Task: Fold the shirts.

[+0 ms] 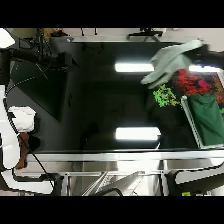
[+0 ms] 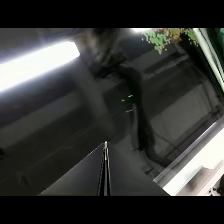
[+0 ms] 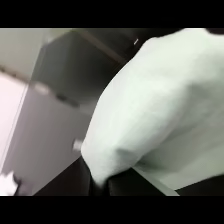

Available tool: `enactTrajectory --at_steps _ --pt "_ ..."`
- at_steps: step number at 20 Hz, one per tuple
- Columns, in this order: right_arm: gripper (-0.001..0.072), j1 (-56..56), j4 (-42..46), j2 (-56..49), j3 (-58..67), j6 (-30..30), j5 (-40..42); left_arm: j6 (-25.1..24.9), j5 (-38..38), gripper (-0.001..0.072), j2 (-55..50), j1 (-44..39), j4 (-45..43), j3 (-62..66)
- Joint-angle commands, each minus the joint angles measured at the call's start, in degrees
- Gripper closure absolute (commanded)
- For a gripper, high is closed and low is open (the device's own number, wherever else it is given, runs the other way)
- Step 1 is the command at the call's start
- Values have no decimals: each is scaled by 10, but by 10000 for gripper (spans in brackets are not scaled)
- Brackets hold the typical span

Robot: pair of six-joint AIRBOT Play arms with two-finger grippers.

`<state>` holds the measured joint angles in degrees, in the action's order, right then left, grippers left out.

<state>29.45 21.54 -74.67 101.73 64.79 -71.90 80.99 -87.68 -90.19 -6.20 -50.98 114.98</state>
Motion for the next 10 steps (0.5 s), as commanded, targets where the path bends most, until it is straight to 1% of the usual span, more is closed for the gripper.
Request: enactTrajectory --at_steps 1,4,6,7,10 --pt "694 106 -2 3 11 15 0 -2 -1 688 0 0 0 0" --pt "693 168 -2 7 11 17 0 -2 -5 688 0 0 0 0" --pt "693 200 -2 9 11 32 -4 -2 -12 688 0 0 0 0" --pt "693 211 -2 10 11 42 -12 -2 -14 688 0 0 0 0" --pt "693 230 -2 21 11 43 -28 -2 -15 688 0 -1 0 0"
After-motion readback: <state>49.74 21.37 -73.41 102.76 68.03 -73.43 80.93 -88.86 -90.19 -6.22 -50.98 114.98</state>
